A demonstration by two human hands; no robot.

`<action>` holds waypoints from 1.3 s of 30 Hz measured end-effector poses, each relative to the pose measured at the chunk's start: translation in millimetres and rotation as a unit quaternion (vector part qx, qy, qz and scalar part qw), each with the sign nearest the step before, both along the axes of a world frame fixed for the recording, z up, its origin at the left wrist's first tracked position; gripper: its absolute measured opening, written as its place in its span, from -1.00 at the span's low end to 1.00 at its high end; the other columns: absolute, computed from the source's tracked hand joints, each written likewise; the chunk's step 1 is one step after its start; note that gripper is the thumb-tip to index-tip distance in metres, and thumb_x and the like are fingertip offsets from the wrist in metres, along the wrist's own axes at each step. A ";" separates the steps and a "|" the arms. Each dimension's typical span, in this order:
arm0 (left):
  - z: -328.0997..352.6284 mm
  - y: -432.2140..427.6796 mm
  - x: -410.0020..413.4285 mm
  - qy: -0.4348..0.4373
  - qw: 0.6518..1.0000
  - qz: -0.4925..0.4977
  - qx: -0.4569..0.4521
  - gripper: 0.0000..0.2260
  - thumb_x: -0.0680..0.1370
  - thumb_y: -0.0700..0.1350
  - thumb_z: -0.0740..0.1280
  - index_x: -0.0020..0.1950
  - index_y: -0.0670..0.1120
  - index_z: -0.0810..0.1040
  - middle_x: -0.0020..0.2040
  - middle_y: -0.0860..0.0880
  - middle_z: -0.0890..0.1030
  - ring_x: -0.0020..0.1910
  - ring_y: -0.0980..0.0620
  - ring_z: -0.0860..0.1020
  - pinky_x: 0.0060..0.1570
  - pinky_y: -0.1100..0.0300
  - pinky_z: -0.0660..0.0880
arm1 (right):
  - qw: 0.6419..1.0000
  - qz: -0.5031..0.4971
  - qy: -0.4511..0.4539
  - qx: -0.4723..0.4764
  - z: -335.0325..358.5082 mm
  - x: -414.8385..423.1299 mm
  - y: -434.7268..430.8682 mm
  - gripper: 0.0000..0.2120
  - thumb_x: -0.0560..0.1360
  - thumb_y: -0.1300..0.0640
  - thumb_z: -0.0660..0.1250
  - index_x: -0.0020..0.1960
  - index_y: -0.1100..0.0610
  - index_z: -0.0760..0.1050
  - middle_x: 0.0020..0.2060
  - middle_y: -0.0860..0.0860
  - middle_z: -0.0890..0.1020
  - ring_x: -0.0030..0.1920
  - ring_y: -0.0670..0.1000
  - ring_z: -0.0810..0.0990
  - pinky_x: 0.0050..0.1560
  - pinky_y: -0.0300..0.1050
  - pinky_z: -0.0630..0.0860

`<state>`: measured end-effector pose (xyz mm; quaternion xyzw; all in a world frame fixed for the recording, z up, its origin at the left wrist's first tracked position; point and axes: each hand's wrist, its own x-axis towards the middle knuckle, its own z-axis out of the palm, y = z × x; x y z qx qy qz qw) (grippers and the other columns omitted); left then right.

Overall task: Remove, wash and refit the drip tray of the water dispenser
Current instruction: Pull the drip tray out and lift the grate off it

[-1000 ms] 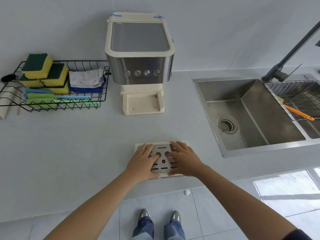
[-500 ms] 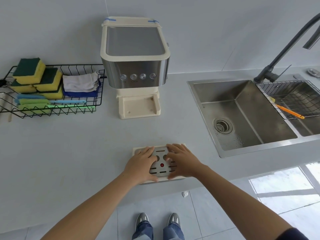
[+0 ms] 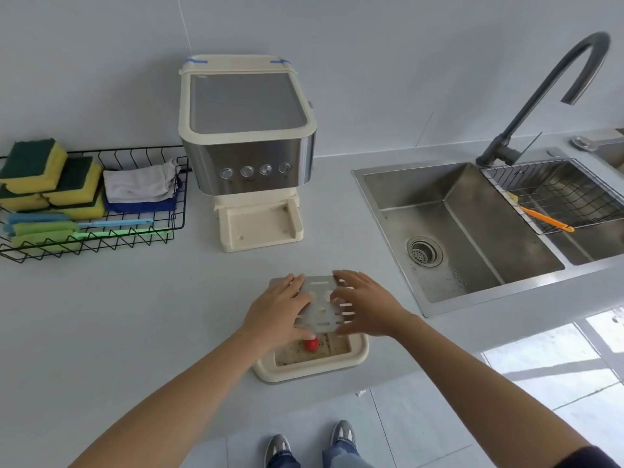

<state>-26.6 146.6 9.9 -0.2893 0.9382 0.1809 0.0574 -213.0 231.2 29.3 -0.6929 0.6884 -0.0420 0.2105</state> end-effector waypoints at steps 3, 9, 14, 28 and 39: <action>1.5 -10.5 -18.9 -0.004 1.000 -0.008 -0.019 -0.41 0.42 0.27 0.25 0.36 0.03 0.28 0.54 -0.04 0.02 0.51 -0.05 -0.04 0.40 0.00 0.16 | 1.000 -0.007 0.001 -0.009 2.7 -20.6 -8.9 -0.46 0.25 -0.10 0.49 0.16 0.07 0.50 0.44 0.07 0.26 0.41 0.07 0.22 0.37 -0.10 0.21; 1.6 -33.4 -64.1 -0.006 1.000 0.012 -0.009 -0.44 0.45 0.23 0.24 0.38 0.02 0.26 0.54 -0.05 0.00 0.51 -0.04 -0.06 0.42 0.03 0.08 | 1.000 0.010 0.009 -0.010 2.6 -71.6 -39.6 -0.45 0.24 -0.13 0.49 0.16 0.06 0.51 0.42 0.09 0.29 0.41 0.07 0.24 0.39 -0.12 0.16; -10.0 -47.6 -99.6 -0.019 0.999 0.031 0.025 -0.45 0.45 0.18 0.28 0.38 0.02 0.26 0.54 -0.04 -0.01 0.51 -0.02 -0.07 0.42 0.04 0.09 | 1.000 0.018 0.012 0.019 -11.8 -105.6 -60.3 -0.46 0.23 -0.15 0.49 0.14 0.04 0.51 0.42 0.06 0.30 0.39 0.09 0.28 0.38 -0.08 0.21; -46.2 -57.1 -112.4 -0.054 0.995 0.059 0.060 -0.45 0.47 0.18 0.26 0.39 0.01 0.25 0.55 -0.07 -0.03 0.51 -0.05 -0.09 0.43 0.00 0.06 | 0.996 0.059 -0.024 0.059 -48.1 -119.5 -82.3 -0.48 0.27 -0.08 0.48 0.16 0.06 0.48 0.42 0.03 0.27 0.42 0.05 0.19 0.34 -0.06 0.28; -46.7 -54.0 -105.7 -0.053 0.997 0.044 0.044 -0.51 0.51 0.07 0.24 0.40 0.02 0.20 0.52 -0.09 0.09 0.48 -0.07 0.06 0.40 0.02 0.13 | 0.995 0.045 -0.016 0.091 -57.7 -111.2 -71.3 -0.36 0.41 -0.05 0.37 0.39 0.09 0.21 0.49 0.00 0.13 0.50 0.02 0.03 0.44 -0.04 0.20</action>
